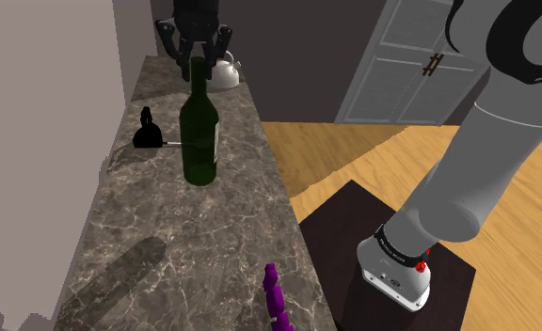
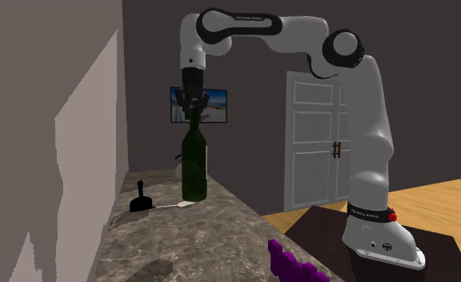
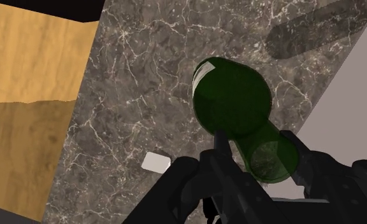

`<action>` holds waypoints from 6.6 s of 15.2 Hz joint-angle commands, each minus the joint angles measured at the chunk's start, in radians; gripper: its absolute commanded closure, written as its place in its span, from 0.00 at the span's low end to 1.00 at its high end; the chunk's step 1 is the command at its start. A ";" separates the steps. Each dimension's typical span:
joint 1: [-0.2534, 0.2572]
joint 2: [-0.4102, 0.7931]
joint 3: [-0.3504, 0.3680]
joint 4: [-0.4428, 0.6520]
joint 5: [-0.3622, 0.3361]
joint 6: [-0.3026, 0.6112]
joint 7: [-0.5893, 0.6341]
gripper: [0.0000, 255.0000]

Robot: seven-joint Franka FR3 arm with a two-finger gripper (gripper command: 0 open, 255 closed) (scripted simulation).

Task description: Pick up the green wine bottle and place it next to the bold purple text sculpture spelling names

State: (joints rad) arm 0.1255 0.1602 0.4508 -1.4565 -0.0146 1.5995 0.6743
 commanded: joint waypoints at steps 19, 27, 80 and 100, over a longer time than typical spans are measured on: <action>0.152 -0.082 0.120 -0.021 0.026 -0.042 0.275 1.00; 0.268 -0.049 0.206 0.007 -0.004 -0.038 0.475 1.00; 0.709 0.336 0.303 0.029 -0.295 0.237 1.022 1.00; 0.727 0.327 0.309 0.149 -0.285 0.115 1.009 0.00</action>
State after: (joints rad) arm 0.8522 0.4874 0.7598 -1.3084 -0.2996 1.7158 1.6834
